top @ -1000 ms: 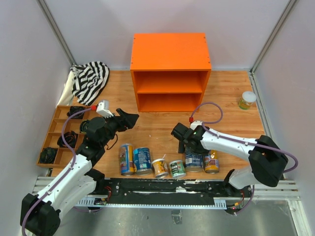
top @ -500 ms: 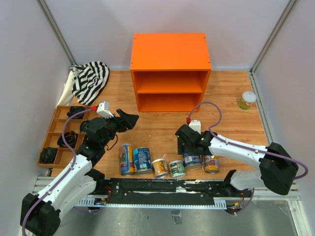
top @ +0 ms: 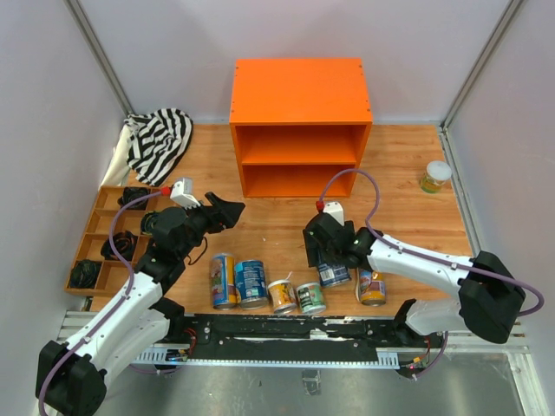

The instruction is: Place and organize the canned foods onto the counter

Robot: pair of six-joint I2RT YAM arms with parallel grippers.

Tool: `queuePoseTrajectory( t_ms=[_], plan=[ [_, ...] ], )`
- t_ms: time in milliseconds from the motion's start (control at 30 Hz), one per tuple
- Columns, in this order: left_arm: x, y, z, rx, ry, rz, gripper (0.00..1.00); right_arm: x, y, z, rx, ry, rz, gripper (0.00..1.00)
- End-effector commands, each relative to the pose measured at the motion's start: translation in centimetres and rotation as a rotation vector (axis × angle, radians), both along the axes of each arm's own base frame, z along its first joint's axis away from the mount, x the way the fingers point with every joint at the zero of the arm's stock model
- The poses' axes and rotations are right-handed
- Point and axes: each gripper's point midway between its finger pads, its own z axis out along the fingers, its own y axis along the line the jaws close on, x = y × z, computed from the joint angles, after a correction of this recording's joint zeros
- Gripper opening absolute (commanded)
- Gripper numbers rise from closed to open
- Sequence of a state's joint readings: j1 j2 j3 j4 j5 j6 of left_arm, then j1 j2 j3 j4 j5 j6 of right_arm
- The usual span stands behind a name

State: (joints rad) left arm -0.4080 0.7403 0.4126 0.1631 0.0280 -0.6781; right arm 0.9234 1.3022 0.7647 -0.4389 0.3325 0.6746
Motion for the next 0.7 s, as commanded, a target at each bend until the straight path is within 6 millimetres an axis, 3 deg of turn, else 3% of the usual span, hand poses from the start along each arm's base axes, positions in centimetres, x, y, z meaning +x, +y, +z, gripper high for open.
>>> queuePoseTrajectory(
  t_ms=[0, 667],
  plan=[
    [0.0, -0.1, 0.7, 0.001, -0.03, -0.004, 0.82, 2.8, 2.2, 3.7, 0.047, -0.149, 0.046, 0.1],
    [0.1, 0.1, 0.7, -0.001, -0.019, 0.008, 0.82, 5.2, 1.0, 7.9, 0.12, -0.467, 0.07, 0.02]
  ],
)
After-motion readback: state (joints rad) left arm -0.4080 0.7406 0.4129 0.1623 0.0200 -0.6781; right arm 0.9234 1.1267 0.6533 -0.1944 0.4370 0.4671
